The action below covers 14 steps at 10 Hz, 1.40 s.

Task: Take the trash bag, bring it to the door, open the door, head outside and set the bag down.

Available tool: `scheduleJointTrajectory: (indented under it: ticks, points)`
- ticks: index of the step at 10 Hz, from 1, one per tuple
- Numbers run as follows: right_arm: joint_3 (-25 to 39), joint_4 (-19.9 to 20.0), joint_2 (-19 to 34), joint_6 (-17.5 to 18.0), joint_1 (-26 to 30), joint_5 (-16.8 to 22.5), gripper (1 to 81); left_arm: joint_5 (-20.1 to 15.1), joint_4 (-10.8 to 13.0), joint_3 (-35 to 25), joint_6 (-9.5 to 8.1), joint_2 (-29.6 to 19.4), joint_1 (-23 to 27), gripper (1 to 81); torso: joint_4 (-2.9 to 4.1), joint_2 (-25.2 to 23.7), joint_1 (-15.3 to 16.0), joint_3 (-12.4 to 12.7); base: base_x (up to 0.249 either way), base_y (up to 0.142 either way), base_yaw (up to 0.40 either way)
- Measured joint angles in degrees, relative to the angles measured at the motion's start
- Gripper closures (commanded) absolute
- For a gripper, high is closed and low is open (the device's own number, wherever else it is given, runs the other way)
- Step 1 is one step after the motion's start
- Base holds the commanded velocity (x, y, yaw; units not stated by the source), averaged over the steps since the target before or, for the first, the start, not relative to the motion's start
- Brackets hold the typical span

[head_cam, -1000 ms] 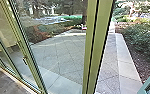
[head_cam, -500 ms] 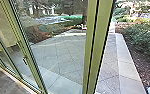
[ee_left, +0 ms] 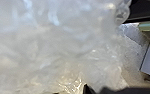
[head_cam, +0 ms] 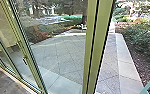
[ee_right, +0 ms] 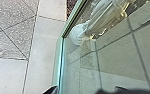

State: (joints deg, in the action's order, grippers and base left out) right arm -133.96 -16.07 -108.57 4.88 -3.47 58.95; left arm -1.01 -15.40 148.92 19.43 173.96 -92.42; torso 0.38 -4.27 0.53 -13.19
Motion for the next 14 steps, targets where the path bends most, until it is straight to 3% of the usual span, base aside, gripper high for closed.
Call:
scheduleJointTrajectory:
  ticks: [3,7,10,14]
  points:
    - [1.7,13.4,0.3,-1.7,-3.1,3.8,1.0,0.0,0.0,0.0,0.00,0.0,0.0,81.1,0.00,0.0,0.0,0.0,0.000,0.000,0.000]
    - [5.9,24.4,-0.5,-5.2,-18.1,3.0,1.0,0.0,0.0,0.0,0.00,0.0,0.0,81.1,0.00,0.0,0.0,0.0,0.000,0.000,0.000]
    - [10.5,30.4,-1.7,-8.7,-31.7,-5.1,1.0,0.0,0.0,0.0,0.00,0.0,0.0,81.1,0.00,0.0,0.0,0.0,0.000,0.000,0.000]
    - [20.8,33.5,-3.9,-12.9,-48.5,-19.4,1.0,0.2,0.0,0.0,0.00,0.0,0.0,81.1,0.00,0.0,0.0,0.0,0.000,0.000,0.000]
